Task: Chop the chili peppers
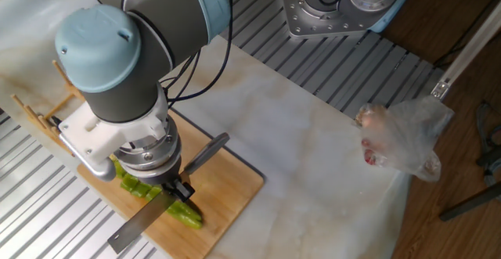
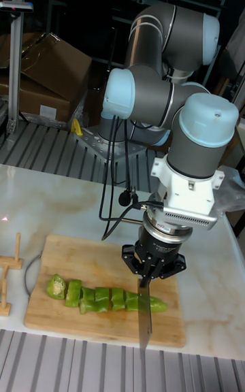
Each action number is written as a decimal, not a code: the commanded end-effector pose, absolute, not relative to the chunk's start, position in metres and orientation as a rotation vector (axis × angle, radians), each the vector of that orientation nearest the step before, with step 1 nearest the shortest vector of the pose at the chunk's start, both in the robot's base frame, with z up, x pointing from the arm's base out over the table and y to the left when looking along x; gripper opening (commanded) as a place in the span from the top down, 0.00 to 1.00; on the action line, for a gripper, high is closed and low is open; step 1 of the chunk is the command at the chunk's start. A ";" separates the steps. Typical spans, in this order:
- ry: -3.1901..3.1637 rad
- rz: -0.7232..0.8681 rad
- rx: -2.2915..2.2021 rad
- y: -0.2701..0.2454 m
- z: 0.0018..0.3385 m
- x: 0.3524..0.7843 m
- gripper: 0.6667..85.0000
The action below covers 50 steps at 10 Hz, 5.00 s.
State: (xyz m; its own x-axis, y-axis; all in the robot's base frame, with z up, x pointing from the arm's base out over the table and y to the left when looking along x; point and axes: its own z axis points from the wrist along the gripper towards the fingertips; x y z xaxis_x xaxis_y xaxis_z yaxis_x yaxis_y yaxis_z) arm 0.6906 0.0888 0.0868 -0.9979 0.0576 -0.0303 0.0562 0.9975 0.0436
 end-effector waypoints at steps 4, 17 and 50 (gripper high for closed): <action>3.113 0.095 0.059 0.093 0.078 0.697 0.99; 3.182 0.248 -0.076 0.077 0.074 0.712 0.99; 3.125 0.181 -0.020 0.110 0.085 0.711 0.99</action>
State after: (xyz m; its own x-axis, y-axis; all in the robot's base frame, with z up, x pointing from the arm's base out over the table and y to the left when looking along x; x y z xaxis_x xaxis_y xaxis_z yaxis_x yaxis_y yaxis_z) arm 0.7105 0.1093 0.0878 -0.9996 -0.0247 -0.0119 -0.0258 0.9934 0.1114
